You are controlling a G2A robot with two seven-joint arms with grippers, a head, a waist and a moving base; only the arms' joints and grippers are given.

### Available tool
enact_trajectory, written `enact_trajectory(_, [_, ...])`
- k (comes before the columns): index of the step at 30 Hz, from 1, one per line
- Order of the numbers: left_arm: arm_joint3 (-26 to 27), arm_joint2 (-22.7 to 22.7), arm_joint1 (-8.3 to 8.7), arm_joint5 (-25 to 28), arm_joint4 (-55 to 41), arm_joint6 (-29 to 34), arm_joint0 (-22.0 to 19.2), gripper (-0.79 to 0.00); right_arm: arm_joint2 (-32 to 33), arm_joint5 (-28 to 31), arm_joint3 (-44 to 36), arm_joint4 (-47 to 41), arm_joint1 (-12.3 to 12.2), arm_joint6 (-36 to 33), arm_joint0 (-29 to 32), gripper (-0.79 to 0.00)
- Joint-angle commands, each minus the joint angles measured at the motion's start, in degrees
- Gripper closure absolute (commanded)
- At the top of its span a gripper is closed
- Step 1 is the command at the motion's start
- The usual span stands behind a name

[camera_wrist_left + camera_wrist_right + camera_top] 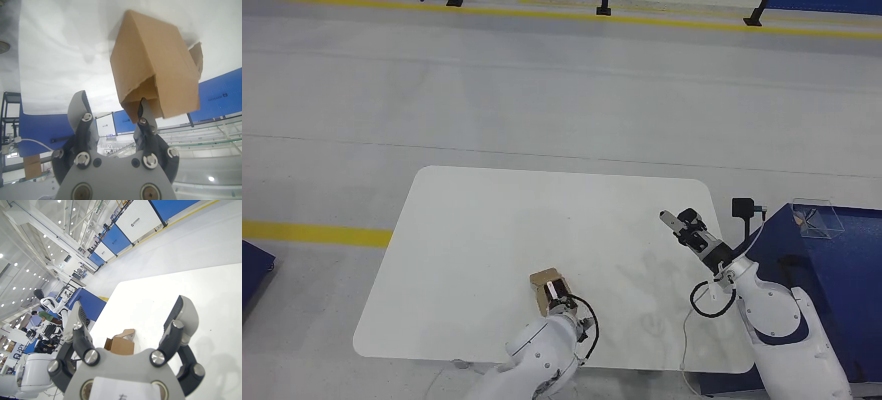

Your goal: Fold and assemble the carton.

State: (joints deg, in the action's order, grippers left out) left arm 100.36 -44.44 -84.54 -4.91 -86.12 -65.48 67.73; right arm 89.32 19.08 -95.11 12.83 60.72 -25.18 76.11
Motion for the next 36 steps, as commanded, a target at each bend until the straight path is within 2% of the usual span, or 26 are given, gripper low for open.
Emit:
enact_trajectory(1, [4.42,-0.66,0.55,-1.76,2.22,1.44,2.51,-0.785,0.00,0.00,0.00,0.00,0.00,0.00,0.00,-0.785])
enact_trajectory(5, [14.24,-3.56,2.22,-7.43,8.89,5.97,7.43,-0.785,0.00,0.00,0.00,0.00,0.00,0.00,0.00,-0.785])
enact_trajectory(11, [25.43,-10.53,5.39,-18.25,21.35,19.91,15.73,-0.785,0.00,0.00,0.00,0.00,0.00,0.00,0.00,-0.785])
enact_trajectory(14, [26.29,-13.91,6.61,-21.58,23.56,29.82,19.38,-0.785,0.00,0.00,0.00,0.00,0.00,0.00,0.00,-0.785])
enact_trajectory(15, [26.25,-14.27,6.71,-21.92,23.39,30.98,19.74,-0.785,0.00,0.00,0.00,0.00,0.00,0.00,0.00,-0.785])
enact_trajectory(34, [26.25,-14.27,6.71,-21.92,23.39,30.98,19.74,-0.785,0.00,0.00,0.00,0.00,0.00,0.00,0.00,-0.785])
enact_trajectory(36, [26.25,-14.27,6.71,-21.92,23.39,30.98,19.74,-0.785,0.10,-1.82,0.58,-0.39,0.08,0.87,-0.08,-0.785])
